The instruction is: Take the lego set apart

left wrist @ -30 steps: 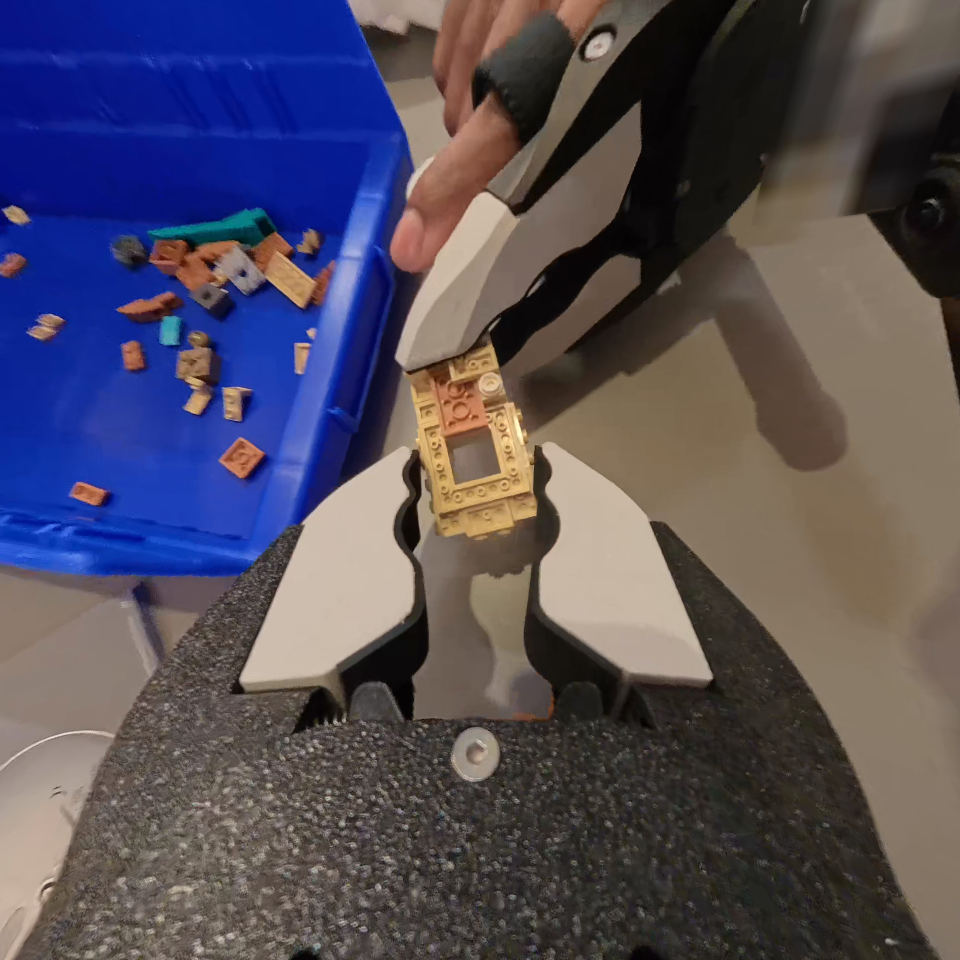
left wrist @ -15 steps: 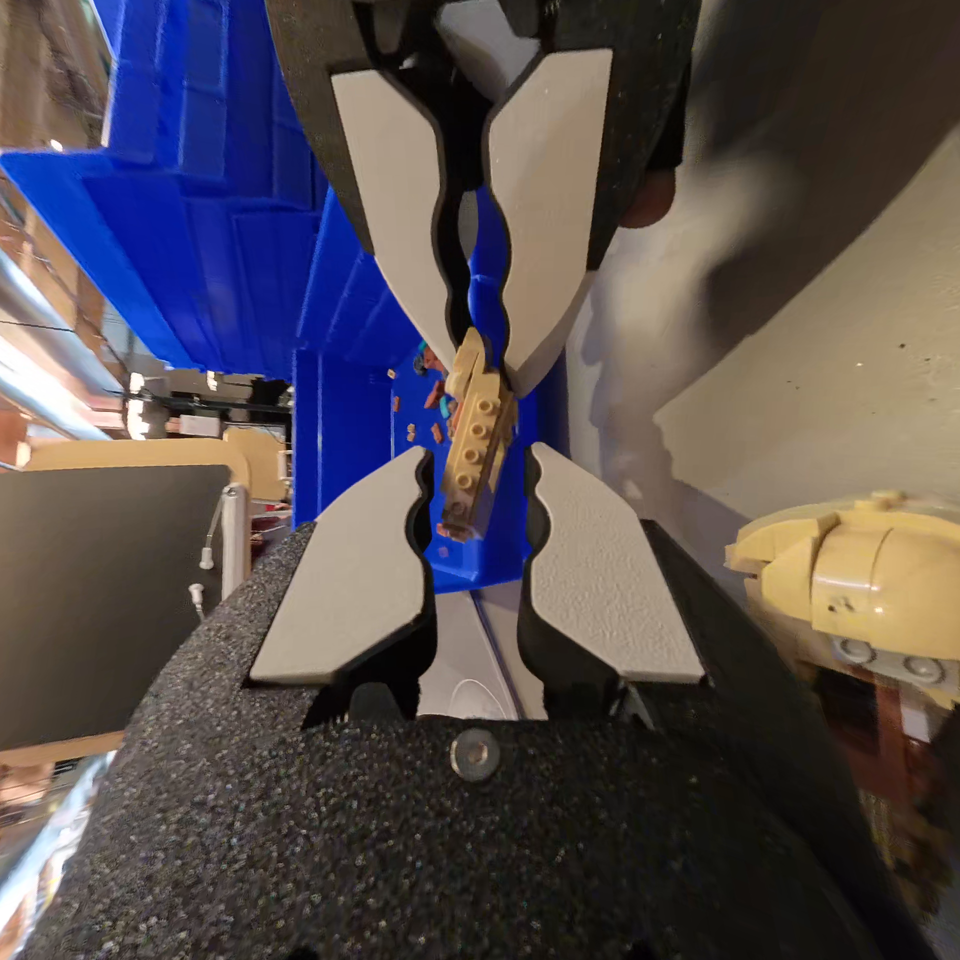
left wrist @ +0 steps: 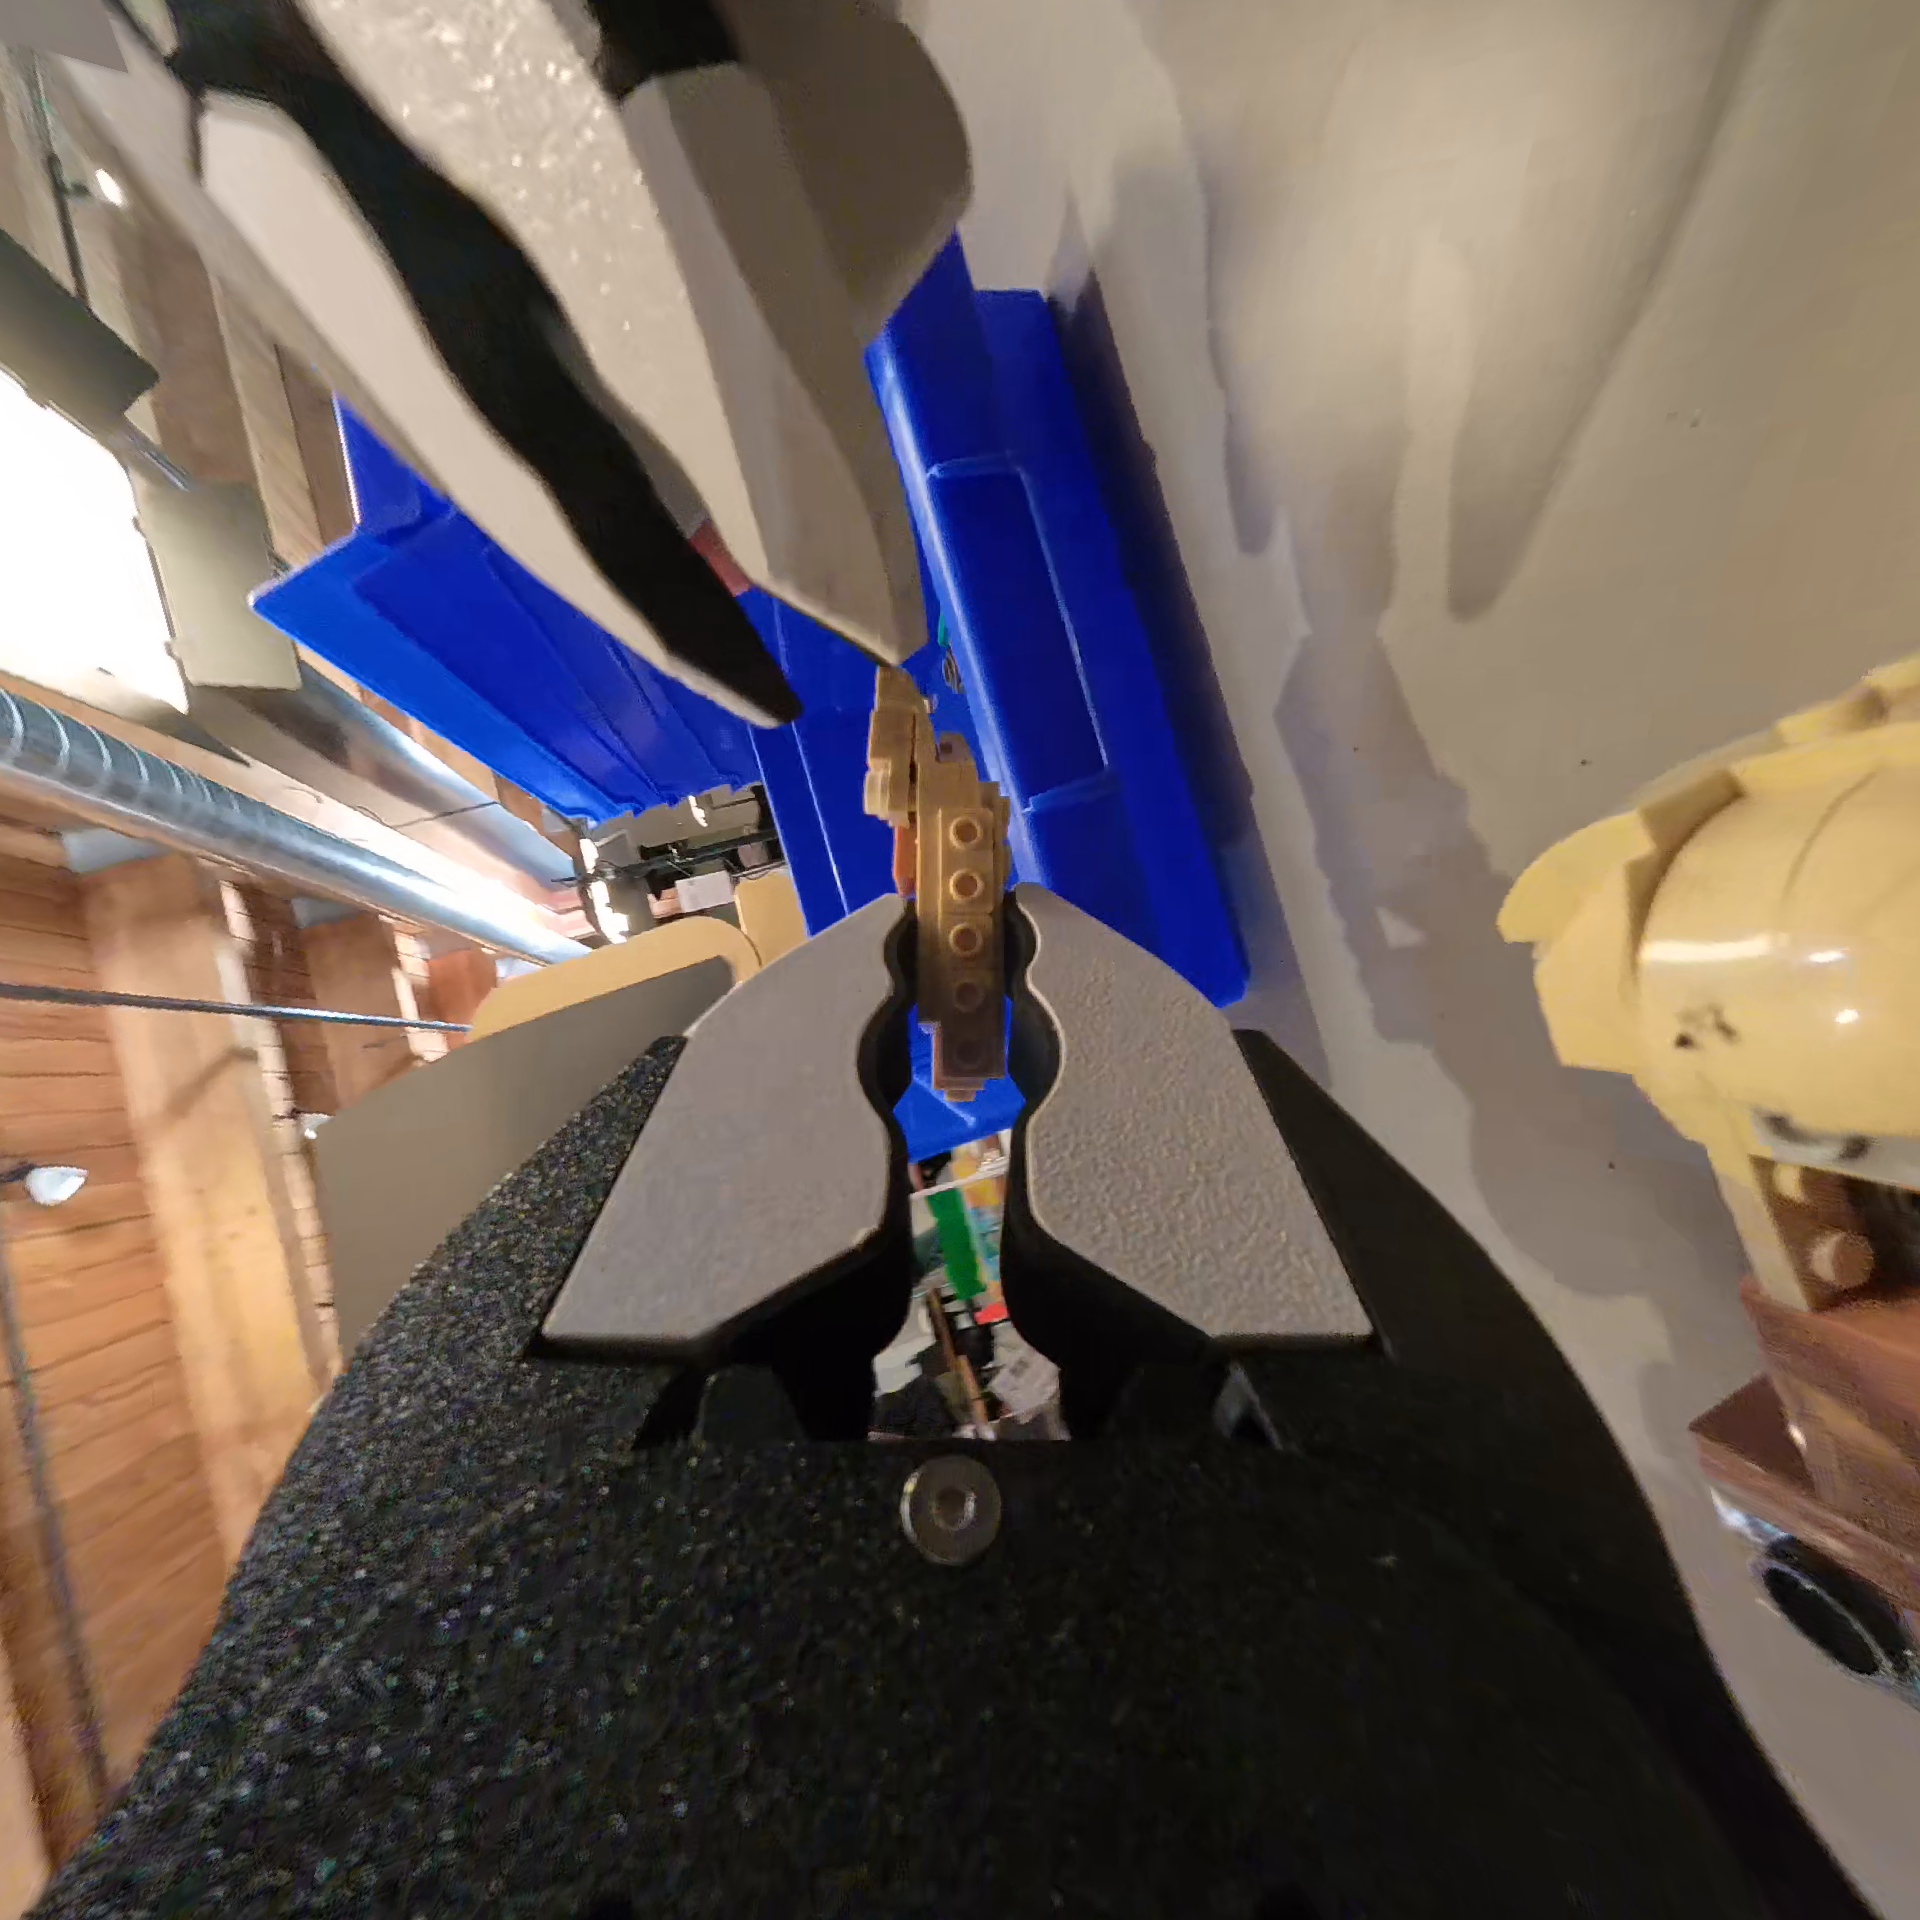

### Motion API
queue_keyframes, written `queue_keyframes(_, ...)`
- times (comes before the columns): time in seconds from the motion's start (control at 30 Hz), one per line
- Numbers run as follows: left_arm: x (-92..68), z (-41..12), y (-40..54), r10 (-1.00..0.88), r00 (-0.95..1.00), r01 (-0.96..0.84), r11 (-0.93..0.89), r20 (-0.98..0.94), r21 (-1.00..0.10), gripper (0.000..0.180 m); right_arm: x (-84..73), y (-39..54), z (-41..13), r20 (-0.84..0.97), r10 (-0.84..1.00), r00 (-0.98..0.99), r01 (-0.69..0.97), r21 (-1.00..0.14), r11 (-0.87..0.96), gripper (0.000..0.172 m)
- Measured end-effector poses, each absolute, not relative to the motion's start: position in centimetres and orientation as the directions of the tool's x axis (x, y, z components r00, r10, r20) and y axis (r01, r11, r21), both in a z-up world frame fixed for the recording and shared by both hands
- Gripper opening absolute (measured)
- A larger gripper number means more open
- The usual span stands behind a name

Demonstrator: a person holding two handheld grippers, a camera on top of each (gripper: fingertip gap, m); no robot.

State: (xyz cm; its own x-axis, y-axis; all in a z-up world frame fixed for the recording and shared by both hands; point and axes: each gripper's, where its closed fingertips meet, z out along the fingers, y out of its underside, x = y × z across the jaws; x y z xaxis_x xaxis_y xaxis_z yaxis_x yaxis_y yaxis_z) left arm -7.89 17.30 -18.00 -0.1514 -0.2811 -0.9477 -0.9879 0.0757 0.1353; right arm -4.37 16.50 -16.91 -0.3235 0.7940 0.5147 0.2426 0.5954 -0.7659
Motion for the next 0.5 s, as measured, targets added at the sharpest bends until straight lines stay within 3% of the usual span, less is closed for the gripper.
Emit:
queue_keyframes(0.13,-7.2,-18.7,17.4,-0.281,-0.252,-0.967,0.100,-0.926,0.233,0.013,-4.5,15.8,-17.9,0.587,0.735,-0.339,0.260,-0.692,0.673,0.021)
queue_keyframes(0.5,-5.9,-18.9,17.3,-0.250,-0.338,-0.938,0.166,-0.907,0.303,0.013,-4.2,15.7,-18.9,0.510,0.773,-0.378,0.315,-0.714,0.625,0.012)
